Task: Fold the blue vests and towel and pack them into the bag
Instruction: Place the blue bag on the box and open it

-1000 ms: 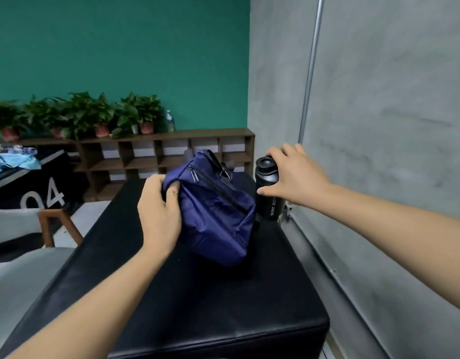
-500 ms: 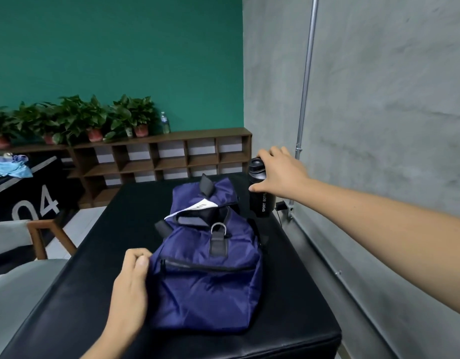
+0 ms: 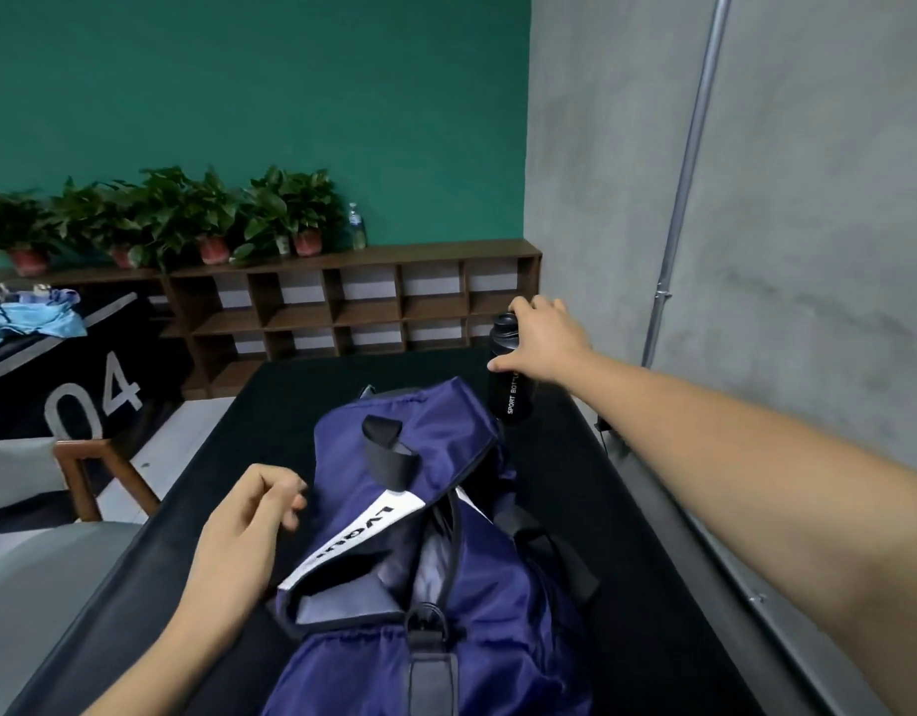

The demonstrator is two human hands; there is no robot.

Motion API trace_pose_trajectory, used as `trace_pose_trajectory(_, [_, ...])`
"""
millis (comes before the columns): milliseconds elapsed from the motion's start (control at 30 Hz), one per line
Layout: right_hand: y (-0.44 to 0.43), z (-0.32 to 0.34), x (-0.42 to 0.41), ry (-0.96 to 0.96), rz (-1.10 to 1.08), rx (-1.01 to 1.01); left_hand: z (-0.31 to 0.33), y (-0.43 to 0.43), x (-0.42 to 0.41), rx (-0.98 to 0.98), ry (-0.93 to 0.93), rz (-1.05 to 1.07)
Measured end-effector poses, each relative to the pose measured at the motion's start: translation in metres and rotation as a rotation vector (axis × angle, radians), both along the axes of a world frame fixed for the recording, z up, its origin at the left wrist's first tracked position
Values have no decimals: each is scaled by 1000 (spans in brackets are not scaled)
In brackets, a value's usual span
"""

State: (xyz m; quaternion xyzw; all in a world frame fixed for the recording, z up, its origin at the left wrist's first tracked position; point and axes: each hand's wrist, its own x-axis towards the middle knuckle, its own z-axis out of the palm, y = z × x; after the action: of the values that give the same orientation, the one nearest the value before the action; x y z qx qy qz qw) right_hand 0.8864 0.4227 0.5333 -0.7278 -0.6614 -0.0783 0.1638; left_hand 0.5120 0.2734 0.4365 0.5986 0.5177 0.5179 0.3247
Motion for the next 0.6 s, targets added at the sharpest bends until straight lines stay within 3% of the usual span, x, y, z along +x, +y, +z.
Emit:
trace_pose_trajectory(333, [103, -34, -53, -12, 80, -32, -6, 36, -9, 22, 110, -7])
trace_pose_trajectory(600, [119, -79, -69, -73, 122, -113, -10, 49, -3, 4, 140, -14])
